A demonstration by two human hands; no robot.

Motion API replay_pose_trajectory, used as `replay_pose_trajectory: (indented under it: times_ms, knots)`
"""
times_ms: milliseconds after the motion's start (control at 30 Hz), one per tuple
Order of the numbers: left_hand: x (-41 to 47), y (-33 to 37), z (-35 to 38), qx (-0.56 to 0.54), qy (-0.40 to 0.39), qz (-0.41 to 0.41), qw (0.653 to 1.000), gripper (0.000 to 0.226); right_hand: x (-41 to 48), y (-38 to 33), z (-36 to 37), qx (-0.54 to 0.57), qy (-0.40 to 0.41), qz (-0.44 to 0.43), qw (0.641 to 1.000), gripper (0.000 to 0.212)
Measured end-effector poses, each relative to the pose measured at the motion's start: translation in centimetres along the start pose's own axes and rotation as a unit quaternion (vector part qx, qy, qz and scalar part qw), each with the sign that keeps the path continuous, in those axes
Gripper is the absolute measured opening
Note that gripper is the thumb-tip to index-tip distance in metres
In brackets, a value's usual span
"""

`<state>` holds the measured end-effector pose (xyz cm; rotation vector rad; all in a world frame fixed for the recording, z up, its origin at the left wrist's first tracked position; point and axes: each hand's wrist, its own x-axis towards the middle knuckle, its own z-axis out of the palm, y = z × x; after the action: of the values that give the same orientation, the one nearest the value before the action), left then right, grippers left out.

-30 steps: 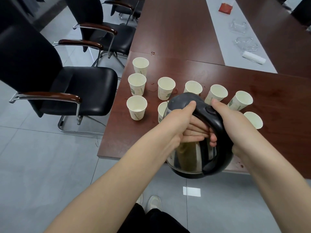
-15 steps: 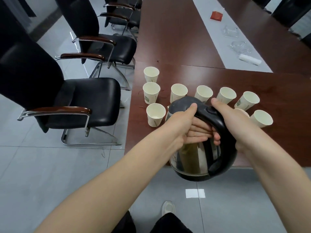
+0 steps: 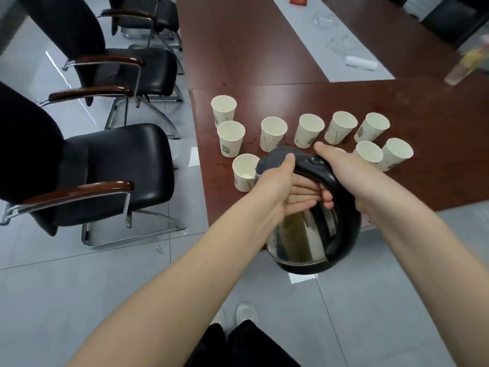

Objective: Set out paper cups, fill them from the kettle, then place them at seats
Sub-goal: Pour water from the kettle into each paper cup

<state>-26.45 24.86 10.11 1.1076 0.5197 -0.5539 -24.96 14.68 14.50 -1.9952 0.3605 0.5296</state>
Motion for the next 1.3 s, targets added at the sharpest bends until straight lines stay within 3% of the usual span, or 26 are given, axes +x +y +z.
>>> replay_pose_trajectory:
  times_ms: [700, 1300]
  knots:
    - [0.9, 0.6, 0.4, -0.083, 0.063, 0.037, 0.994, 0.067, 1.9, -3.7, 0.8, -0.144, -0.033, 0.009, 0.989, 0.055]
    - [1.6, 1.0, 0.7, -0.084, 0.054, 0.009, 0.995, 0.068, 2.8, -3.8, 0.5, -0.16, -0.034, 0.024, 0.986, 0.056]
